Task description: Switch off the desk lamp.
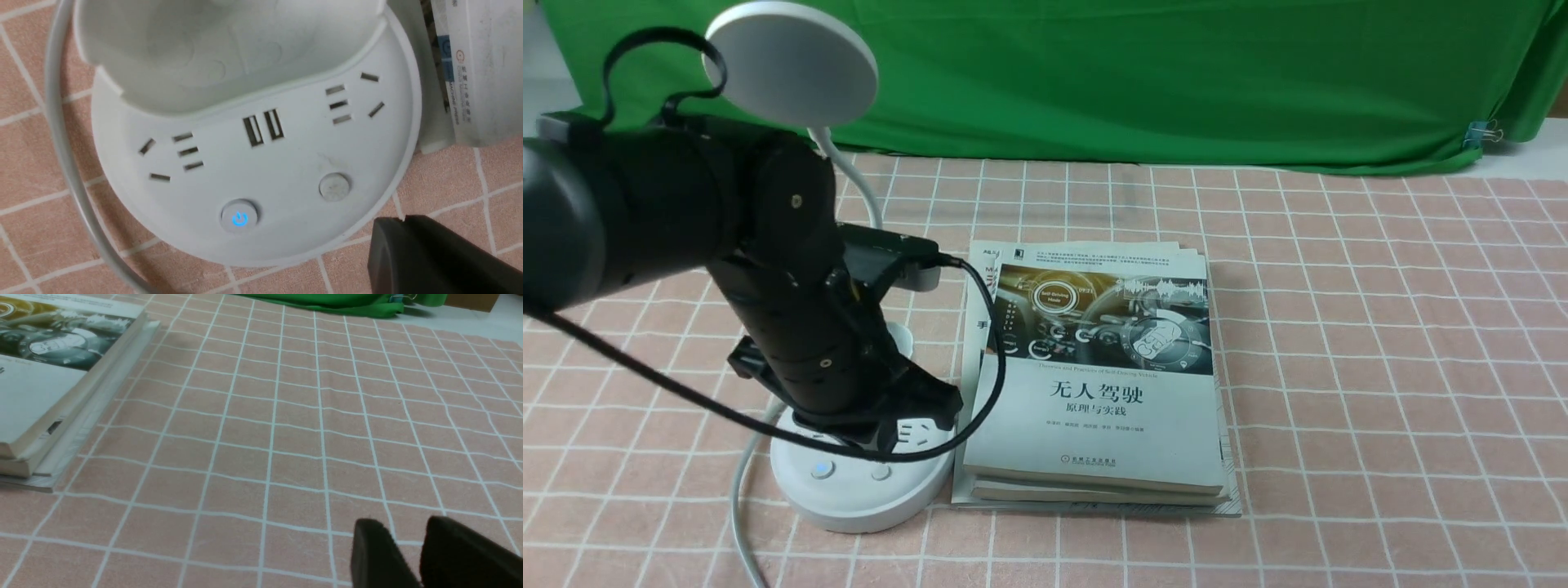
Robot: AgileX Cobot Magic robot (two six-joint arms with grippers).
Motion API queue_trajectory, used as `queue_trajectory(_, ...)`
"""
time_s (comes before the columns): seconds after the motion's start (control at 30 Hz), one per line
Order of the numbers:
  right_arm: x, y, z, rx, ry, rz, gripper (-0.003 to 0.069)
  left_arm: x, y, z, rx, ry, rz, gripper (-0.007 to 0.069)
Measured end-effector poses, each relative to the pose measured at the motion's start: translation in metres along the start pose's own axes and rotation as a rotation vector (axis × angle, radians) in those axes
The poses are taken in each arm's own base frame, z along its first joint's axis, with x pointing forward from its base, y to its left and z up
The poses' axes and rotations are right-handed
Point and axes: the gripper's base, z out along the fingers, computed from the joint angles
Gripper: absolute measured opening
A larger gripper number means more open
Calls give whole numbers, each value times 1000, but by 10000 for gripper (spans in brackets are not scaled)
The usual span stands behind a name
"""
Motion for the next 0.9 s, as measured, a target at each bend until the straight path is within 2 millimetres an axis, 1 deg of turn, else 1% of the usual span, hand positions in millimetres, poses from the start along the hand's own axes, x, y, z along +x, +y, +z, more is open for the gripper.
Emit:
queue_trajectory(0.03, 0, 0, 0, 0, 0, 0, 240, 3, 0, -2, 0, -12, 0, 5)
queue_trajectory(0.13, 0, 0, 0, 0, 0, 0, 240, 23, -3, -24, 8, -112, -7, 5)
queue_trajectory(0.17, 0, 0, 0, 0, 0, 0, 240, 25, -4, -25, 10, -117, -8, 5)
queue_trajectory(0.2, 0, 0, 0, 0, 0, 0, 240, 43, -6, -41, 19, -230, -16, 5)
queue_trajectory(0.23, 0, 0, 0, 0, 0, 0, 240, 52, -7, -47, 24, -274, -19, 5)
queue_trajectory(0.27, 0, 0, 0, 0, 0, 0, 240, 66, -8, -56, 27, -353, -26, 5)
queue_trajectory(0.33, 0, 0, 0, 0, 0, 0, 240, 89, -9, -67, 27, -502, -34, 5)
queue_trajectory(0.37, 0, 0, 0, 0, 0, 0, 240, 97, -9, -69, 27, -544, -37, 5)
queue_trajectory(0.4, 0, 0, 0, 0, 0, 0, 240, 112, -9, -73, 28, -614, -42, 5)
queue_trajectory(0.43, 0, 0, 0, 0, 0, 0, 240, 120, -8, -71, 26, -650, -46, 5)
queue_trajectory(0.47, 0, 0, 0, 0, 0, 0, 240, 130, -8, -75, 24, -707, -46, 5)
queue_trajectory(0.53, 0, 0, 0, 0, 0, 0, 240, 152, -8, -75, 20, -796, -46, 5)
queue_trajectory(0.6, 0, 0, 0, 0, 0, 0, 240, 168, -7, -73, 19, -837, -43, 5)
queue_trajectory(0.77, 0, 0, 0, 0, 0, 0, 240, 195, -5, -67, -25, -907, 7, 5)
queue_trajectory(0.83, 0, 0, 0, 0, 0, 0, 240, 202, -5, -65, -27, -925, 10, 5)
queue_trajectory(0.9, 0, 0, 0, 0, 0, 0, 240, 204, -5, -63, -29, -927, 12, 5)
